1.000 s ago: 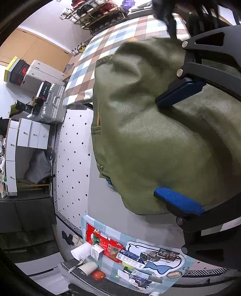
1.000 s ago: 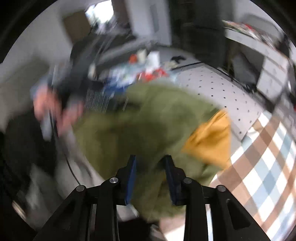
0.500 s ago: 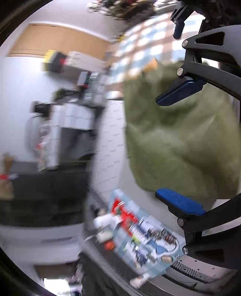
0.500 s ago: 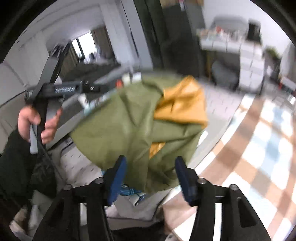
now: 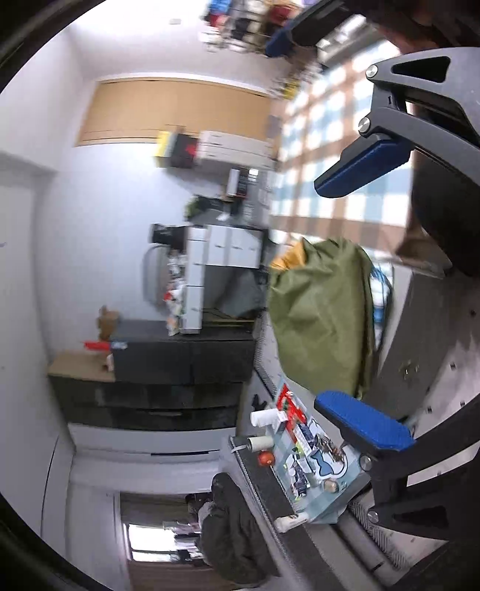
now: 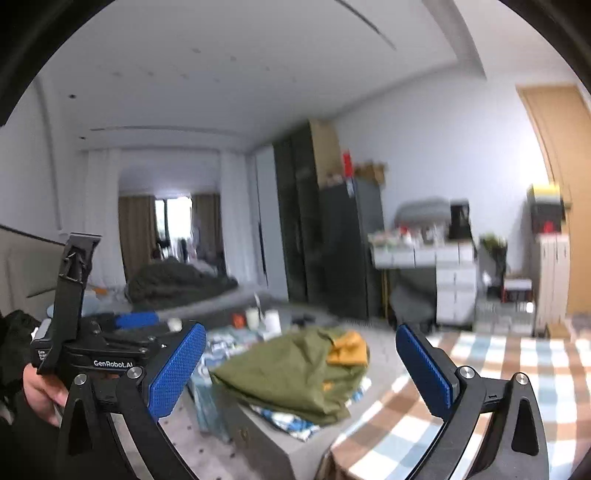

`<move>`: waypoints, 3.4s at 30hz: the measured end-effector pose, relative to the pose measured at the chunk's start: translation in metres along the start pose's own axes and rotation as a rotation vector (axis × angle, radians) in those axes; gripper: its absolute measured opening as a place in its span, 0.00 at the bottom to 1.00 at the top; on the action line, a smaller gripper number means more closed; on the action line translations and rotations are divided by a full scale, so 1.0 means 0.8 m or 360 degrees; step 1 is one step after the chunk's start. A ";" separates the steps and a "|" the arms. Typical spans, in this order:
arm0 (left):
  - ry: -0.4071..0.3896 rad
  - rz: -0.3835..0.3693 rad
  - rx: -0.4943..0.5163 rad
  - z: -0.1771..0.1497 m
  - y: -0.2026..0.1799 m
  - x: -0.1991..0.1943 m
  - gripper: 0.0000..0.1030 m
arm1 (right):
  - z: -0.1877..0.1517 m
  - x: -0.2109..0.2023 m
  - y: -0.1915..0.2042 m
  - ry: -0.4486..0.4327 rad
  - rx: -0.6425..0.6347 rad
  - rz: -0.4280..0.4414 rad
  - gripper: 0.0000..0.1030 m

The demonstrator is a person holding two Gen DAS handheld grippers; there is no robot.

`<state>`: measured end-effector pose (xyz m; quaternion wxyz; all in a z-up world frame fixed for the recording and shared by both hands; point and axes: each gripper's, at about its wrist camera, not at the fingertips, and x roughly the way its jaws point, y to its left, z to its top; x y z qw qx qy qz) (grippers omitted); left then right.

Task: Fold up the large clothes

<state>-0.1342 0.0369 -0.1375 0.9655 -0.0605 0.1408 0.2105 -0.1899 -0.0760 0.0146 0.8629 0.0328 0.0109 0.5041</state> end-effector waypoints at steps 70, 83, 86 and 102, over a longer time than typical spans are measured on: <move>-0.0084 0.0150 0.0018 -0.021 0.002 -0.014 0.99 | -0.050 -0.021 0.078 -0.0091 0.0024 -0.0180 1.00; -0.0091 0.0156 0.0042 -0.025 -0.002 -0.012 0.99 | -0.051 -0.026 0.084 -0.0133 0.0010 -0.0220 1.00; -0.0082 0.0147 0.0046 -0.026 -0.004 -0.011 0.99 | -0.051 -0.027 0.084 -0.0149 -0.0005 -0.0233 1.00; -0.0072 0.0112 0.0108 -0.030 -0.015 -0.012 0.99 | -0.055 -0.030 0.068 -0.0132 0.0071 -0.0263 1.00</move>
